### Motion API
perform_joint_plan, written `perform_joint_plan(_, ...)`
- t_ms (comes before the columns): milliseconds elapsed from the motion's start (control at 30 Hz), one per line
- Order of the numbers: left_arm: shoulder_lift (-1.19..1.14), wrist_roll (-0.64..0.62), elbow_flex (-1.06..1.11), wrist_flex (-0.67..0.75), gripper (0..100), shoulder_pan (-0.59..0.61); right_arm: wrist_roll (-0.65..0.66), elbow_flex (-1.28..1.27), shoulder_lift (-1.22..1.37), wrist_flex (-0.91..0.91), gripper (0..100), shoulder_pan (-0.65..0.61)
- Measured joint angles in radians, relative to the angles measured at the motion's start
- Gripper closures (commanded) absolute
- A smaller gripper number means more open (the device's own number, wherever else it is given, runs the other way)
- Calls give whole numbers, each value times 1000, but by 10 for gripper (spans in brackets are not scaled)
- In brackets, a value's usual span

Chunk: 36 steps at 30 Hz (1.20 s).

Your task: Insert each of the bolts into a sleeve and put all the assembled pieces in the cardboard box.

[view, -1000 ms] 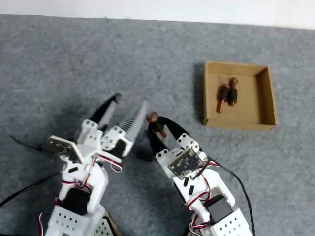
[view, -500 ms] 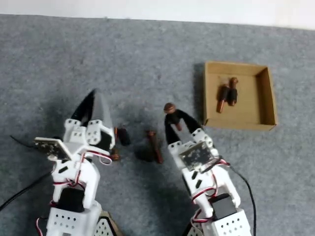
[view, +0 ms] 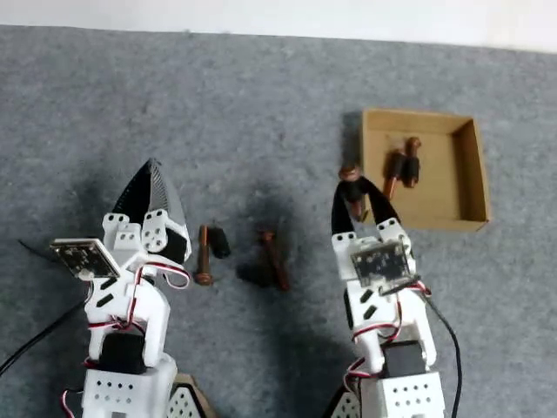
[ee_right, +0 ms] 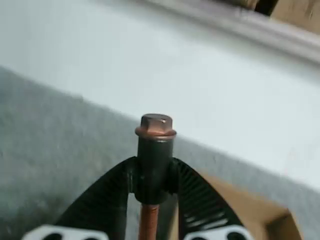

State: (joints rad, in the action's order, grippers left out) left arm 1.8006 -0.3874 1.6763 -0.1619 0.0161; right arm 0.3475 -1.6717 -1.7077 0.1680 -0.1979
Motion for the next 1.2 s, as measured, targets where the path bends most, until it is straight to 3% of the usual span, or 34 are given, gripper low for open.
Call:
perform_joint_plan(167, 0, 0, 0, -20, 989, 0, -8, 133, 339, -81, 995, 98)
perform_joint_plan(400, 0, 5, 0, -83, 989, 0, -18, 592, 1042, -146, 995, 173)
perform_joint_plan(633, 0, 229, 0, -129, 989, 0, -362, 1000, 1605, -135, 995, 315)
perform_joint_plan(800, 0, 269, 0, -133, 989, -6, -500, 1119, 1797, -101, 995, 325)
perform_joint_plan(1033, 0, 273, 0, -133, 989, -9, -535, 1152, 1919, -101, 991, 368)
perform_joint_plan(1200, 0, 273, 0, -133, 989, -9, -537, 1157, 1935, -101, 885, 410)
